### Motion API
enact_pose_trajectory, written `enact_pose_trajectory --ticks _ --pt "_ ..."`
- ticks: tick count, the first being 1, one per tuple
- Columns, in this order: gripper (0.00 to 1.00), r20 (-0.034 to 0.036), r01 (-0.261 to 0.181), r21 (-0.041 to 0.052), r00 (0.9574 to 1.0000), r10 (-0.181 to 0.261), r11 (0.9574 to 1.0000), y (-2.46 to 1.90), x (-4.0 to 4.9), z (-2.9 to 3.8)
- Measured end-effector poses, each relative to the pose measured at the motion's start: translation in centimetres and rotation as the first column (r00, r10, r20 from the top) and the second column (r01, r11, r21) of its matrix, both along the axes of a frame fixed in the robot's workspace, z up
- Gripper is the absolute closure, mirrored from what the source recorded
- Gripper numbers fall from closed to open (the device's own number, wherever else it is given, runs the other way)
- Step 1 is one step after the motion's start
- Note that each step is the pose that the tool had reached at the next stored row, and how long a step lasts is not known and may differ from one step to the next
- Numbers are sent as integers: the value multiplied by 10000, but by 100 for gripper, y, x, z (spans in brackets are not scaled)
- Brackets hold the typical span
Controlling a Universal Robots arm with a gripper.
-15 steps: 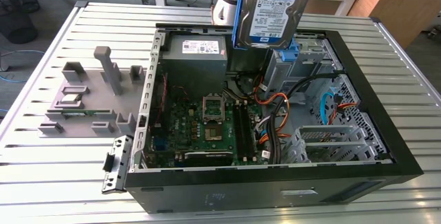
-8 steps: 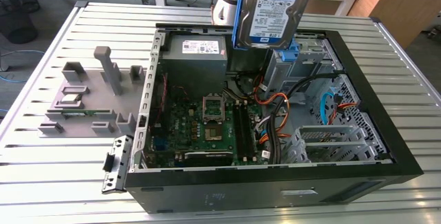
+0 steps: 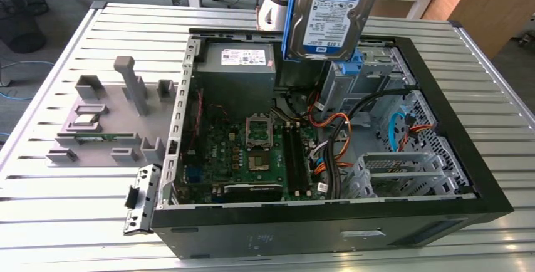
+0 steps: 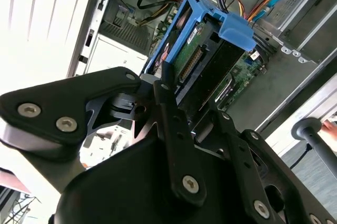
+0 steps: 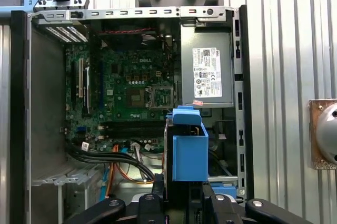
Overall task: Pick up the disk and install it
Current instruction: 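Pick up the disk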
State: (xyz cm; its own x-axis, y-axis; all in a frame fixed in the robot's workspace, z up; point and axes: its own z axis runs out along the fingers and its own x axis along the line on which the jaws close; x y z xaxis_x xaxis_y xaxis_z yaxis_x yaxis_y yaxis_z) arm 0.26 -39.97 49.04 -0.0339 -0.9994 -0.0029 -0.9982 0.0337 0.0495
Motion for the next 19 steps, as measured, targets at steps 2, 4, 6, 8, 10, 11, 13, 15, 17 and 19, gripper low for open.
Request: enact_pose_trajectory --ticks 2,4,6,8,10,11,13,15,17,19 --pt "65 0 0 -9 10000 0 10000 -4 0 0" --pt "65 0 0 -17 10000 0 10000 -9 0 0" --pt "65 0 0 -25 10000 0 10000 -15 0 0" --pt "65 0 0 -32 10000 0 10000 -21 0 -1" --pt "65 0 0 -41 10000 0 10000 -25 0 0" --pt "65 0 0 -46 10000 0 10000 -27 0 0" --pt "65 0 0 -55 10000 0 10000 -31 0 -1" --pt "65 0 0 -67 10000 0 10000 -35 0 -1" --pt "65 0 0 -82 10000 0 10000 -39 0 -1" --pt "65 0 0 -94 10000 0 10000 -43 0 -1"
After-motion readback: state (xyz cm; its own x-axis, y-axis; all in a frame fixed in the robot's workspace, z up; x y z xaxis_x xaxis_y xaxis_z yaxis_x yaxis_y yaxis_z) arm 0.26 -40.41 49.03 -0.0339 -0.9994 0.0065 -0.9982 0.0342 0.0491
